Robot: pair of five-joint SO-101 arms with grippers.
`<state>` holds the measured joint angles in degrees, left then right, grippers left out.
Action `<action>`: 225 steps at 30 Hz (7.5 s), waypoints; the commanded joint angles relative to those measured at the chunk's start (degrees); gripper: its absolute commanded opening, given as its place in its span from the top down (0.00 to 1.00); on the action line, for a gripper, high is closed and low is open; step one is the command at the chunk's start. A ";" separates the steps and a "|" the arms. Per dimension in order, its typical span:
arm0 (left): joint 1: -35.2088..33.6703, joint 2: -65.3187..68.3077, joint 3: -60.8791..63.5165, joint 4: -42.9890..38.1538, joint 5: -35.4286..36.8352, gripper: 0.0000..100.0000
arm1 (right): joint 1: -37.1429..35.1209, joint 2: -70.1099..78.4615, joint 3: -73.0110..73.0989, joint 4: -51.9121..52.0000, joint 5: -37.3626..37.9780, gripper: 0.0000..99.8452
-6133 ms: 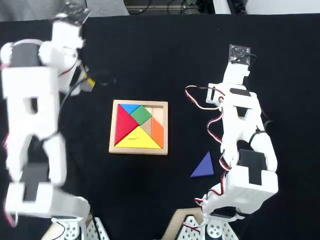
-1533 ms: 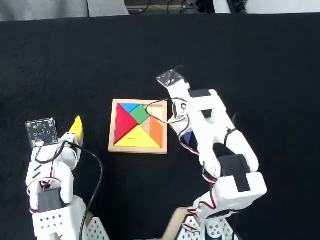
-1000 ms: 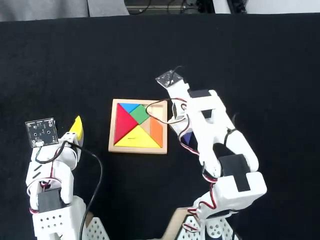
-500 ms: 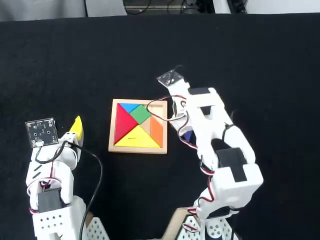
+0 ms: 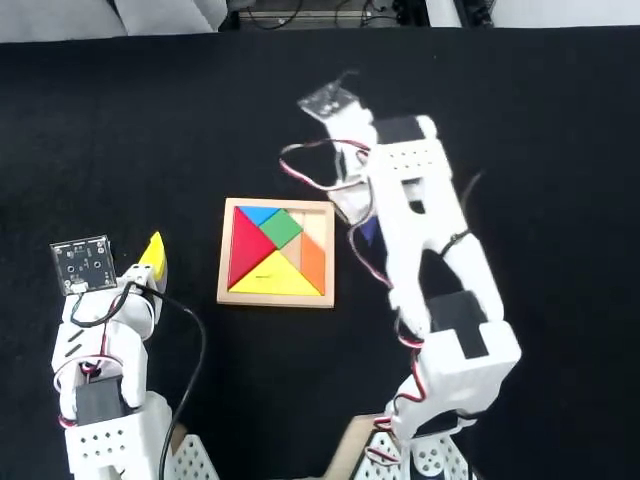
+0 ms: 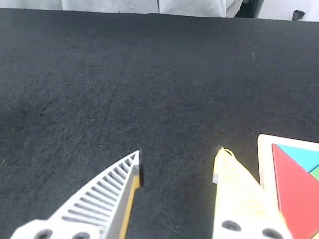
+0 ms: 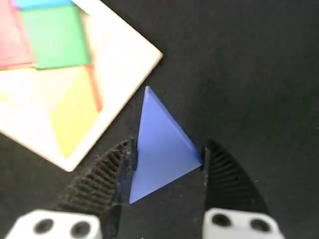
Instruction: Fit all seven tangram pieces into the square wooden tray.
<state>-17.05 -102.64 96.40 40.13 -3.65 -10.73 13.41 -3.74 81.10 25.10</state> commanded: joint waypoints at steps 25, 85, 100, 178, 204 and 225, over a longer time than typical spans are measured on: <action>0.75 -0.79 1.01 0.09 -0.44 0.76 | -10.64 17.36 -17.27 -3.34 5.80 0.83; 0.75 -0.79 1.01 0.09 -0.44 0.76 | 1.41 17.89 -27.74 13.63 -8.53 0.89; 8.13 -0.79 0.66 3.25 -3.96 0.97 | 6.24 -2.59 9.98 -8.88 -13.19 0.99; 12.09 92.40 -49.19 -6.15 10.20 0.97 | 5.27 -9.63 35.38 -35.25 -13.10 0.99; 6.02 52.66 -69.85 19.87 9.67 0.97 | 14.24 -65.36 38.55 -35.69 -5.36 0.99; 7.08 -2.20 -38.37 -3.69 -9.67 0.97 | 14.68 -122.07 54.20 -35.60 -5.01 0.99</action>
<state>-10.37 -96.31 53.58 37.85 -11.65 2.99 -103.16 50.59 45.32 20.09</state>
